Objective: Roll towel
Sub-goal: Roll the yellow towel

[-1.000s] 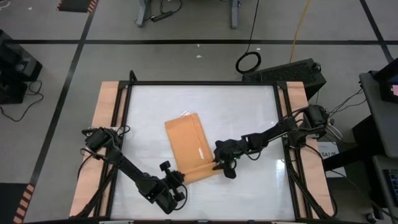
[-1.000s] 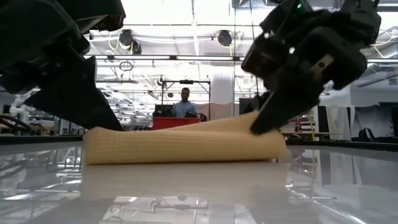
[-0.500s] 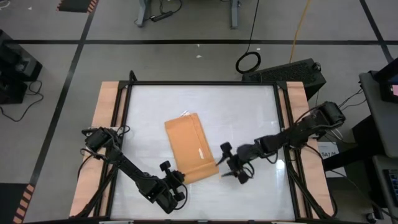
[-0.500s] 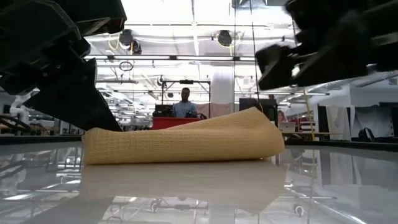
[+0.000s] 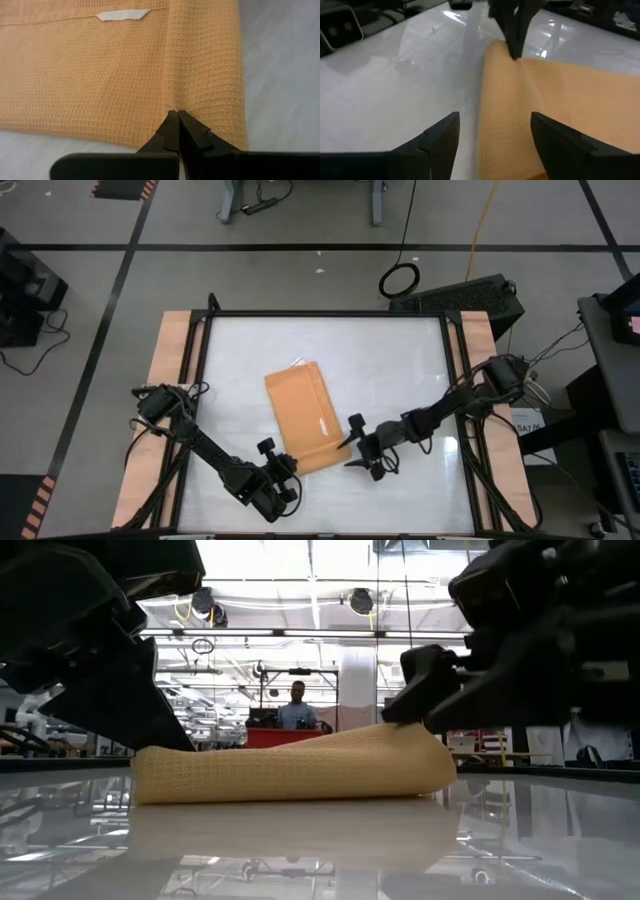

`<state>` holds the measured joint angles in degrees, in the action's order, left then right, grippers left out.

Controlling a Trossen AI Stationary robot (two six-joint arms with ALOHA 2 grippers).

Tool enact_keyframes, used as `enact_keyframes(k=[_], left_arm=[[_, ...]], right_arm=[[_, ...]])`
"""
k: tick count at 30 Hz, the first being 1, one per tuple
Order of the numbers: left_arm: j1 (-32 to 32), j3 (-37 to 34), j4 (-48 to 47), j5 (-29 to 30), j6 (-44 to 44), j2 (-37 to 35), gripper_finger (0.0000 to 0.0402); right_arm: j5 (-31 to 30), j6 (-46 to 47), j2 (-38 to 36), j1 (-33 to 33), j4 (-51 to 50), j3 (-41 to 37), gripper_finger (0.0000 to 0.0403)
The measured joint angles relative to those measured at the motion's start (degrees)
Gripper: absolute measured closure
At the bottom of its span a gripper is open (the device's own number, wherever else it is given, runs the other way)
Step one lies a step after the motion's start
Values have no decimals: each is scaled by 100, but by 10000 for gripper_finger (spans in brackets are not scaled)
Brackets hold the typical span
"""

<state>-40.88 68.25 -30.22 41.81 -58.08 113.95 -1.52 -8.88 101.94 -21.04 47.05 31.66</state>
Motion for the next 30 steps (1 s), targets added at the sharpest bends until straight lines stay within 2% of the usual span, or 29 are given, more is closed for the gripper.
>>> enact_keyframes(k=[8,17,25,30], left_arm=[[4,0,0,-98,37,0,396],[2,0,-19,-111,50,0,395],[4,0,-26,-110,153,0,394],[30,0,-24,-110,157,0,393]], right_arm=[[39,-97,426,39,212,107,161],[0,-108,463,173,146,107,89],[257,280,463,426,-178,107,87],[324,353,463,459,-229,105,110]])
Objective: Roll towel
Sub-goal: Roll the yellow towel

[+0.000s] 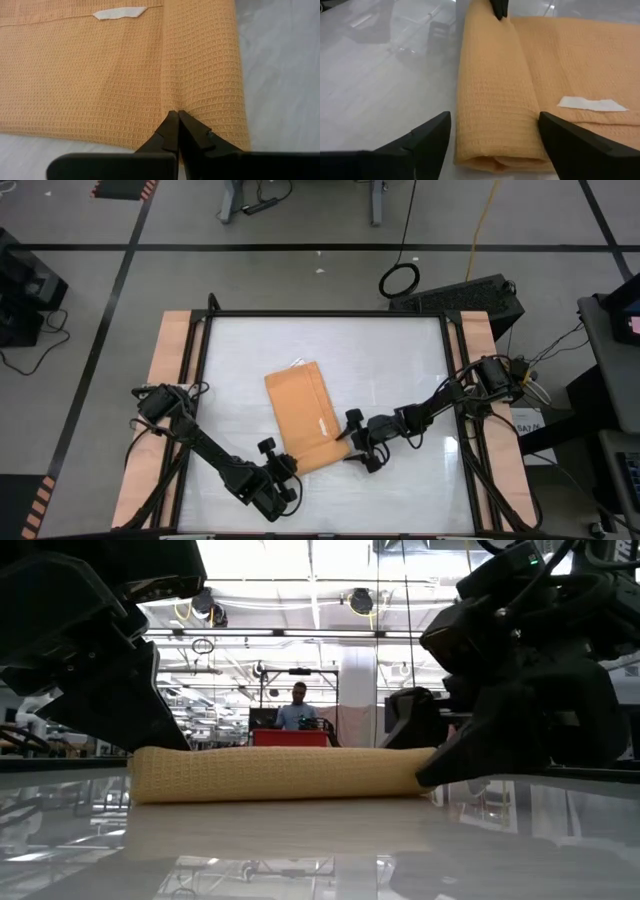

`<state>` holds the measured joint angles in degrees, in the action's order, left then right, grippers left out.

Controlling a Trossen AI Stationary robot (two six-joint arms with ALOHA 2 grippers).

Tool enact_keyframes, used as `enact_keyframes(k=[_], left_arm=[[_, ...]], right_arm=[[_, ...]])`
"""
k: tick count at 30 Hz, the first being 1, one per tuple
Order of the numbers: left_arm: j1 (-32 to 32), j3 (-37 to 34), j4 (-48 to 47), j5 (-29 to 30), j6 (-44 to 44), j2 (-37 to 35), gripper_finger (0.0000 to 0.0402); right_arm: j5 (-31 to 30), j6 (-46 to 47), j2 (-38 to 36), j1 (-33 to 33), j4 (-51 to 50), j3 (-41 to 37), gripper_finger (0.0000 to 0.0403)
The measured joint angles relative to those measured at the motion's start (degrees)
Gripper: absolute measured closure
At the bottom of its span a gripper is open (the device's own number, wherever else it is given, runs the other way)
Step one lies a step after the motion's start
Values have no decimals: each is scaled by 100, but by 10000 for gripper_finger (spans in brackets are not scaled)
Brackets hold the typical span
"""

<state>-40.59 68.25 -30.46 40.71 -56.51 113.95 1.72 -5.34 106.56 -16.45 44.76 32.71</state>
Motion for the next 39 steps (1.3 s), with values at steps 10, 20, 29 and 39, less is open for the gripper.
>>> enact_keyframes(k=[10,20,29,39], left_arm=[[12,0,16,139,-13,0,393],[-263,7,-181,710,180,-484,346],[-765,9,337,1718,317,-839,245],[-804,0,1755,1679,1206,341,156]], right_arm=[[12,79,247,-2,23,13,136],[-18,375,264,-4,6,24,236],[-16,470,269,0,8,22,300],[8,525,271,0,8,20,315]])
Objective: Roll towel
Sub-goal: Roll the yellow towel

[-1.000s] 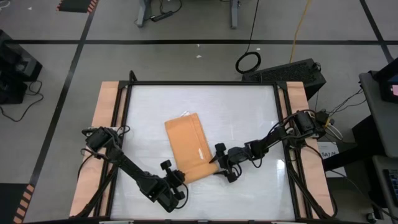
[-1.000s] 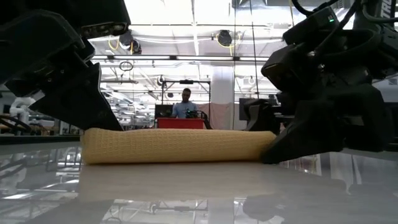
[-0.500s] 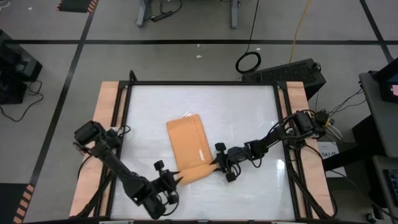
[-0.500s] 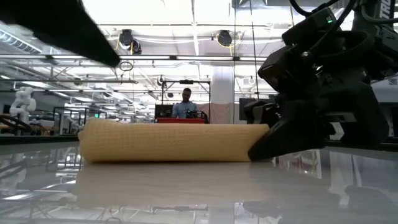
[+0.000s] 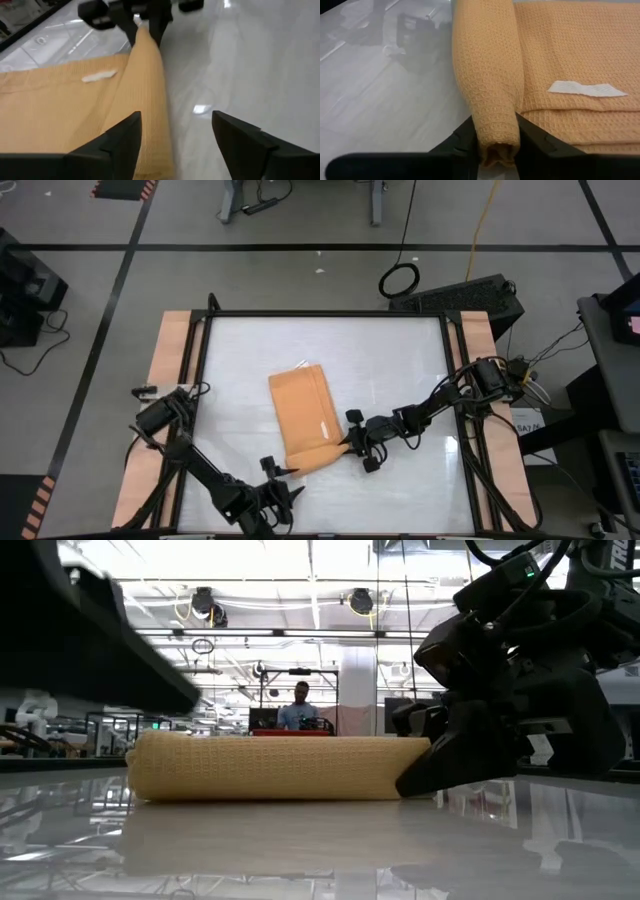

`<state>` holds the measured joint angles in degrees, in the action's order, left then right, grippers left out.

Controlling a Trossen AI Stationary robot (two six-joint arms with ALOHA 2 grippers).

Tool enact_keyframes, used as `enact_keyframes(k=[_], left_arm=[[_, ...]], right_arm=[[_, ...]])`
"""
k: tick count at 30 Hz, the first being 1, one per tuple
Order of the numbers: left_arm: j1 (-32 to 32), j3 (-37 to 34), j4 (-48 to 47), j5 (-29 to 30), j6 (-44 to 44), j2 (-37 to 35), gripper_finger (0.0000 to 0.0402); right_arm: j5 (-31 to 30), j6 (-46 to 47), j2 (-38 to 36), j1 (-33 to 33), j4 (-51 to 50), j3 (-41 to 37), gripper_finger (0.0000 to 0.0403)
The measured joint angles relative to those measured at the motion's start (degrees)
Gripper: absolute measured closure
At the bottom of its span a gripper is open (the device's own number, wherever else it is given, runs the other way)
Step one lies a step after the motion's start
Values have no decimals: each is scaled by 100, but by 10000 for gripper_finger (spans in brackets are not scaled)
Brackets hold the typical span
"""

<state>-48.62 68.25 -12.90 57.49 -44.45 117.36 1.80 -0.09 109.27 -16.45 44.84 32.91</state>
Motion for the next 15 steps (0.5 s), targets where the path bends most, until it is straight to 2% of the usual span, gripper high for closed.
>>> enact_keyframes(k=[8,15], left_arm=[[102,7,-364,8,299,225,147],[261,4,-889,-345,297,225,149]], right_arm=[[92,119,2,0,-13,-4,315],[127,225,2,-4,-15,-4,315]])
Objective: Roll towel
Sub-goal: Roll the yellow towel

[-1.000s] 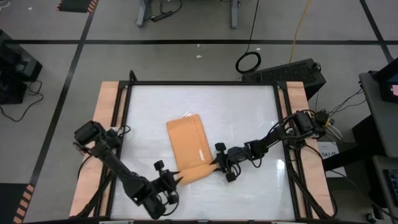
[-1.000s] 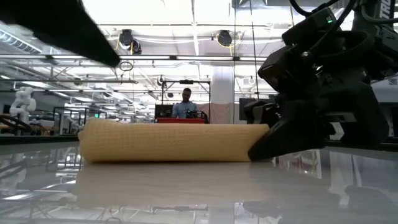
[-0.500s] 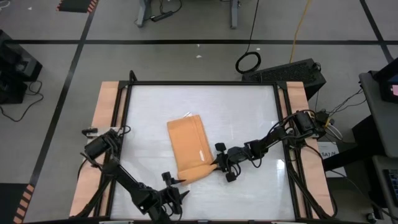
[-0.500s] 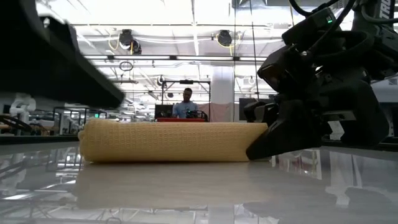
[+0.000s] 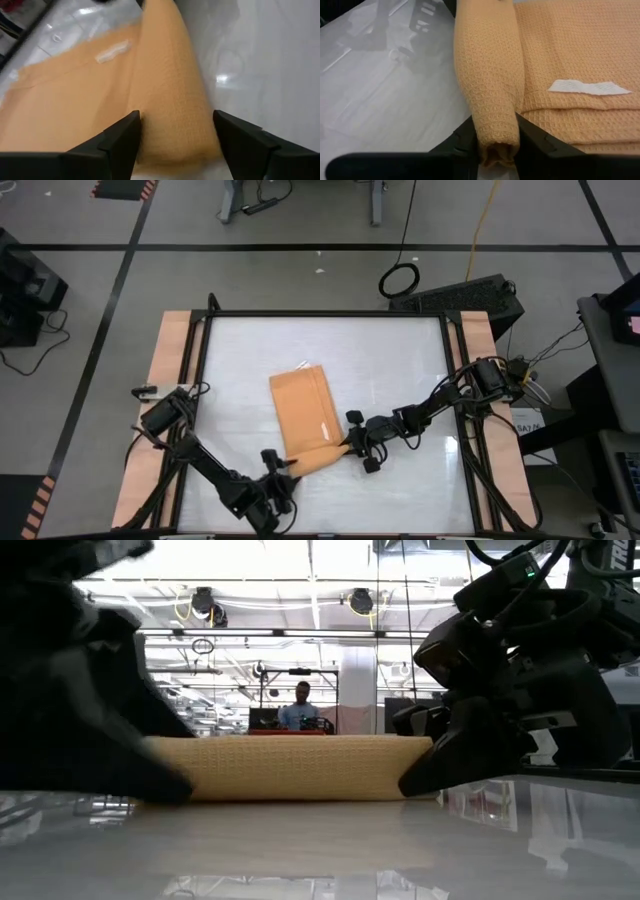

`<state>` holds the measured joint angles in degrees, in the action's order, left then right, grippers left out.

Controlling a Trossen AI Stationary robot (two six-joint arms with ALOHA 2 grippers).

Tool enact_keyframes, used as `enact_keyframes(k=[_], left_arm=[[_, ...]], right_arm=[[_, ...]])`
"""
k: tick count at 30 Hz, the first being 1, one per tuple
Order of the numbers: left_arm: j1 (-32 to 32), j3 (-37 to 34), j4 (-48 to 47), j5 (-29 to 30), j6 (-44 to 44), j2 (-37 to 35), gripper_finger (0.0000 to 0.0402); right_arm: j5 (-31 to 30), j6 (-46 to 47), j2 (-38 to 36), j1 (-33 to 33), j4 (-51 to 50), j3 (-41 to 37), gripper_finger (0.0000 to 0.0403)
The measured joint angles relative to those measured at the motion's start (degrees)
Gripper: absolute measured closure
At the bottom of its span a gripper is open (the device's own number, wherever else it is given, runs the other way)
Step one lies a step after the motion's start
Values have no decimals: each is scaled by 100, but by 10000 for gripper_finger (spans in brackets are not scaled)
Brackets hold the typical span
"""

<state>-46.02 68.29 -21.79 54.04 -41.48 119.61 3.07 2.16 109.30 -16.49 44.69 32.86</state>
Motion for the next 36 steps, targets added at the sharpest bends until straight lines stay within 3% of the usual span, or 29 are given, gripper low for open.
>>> enact_keyframes(k=[5,10,19,26,32,36], left_arm=[[85,-22,-161,-371,-306,-20,181],[89,-39,-336,-157,-377,-32,251],[72,-48,-910,-115,-1361,-66,364],[199,-50,-891,-351,-1422,-318,365],[484,-48,-863,-997,-1525,-627,364],[638,-48,-889,-1344,-1521,-634,366]], right_arm=[[0,63,0,0,7,0,315],[15,81,-47,2,2,-2,315],[31,338,-628,44,-483,-8,310],[26,129,-748,49,-687,-11,289],[7,24,-748,28,-589,-10,259],[11,58,-748,28,-589,20,261]])
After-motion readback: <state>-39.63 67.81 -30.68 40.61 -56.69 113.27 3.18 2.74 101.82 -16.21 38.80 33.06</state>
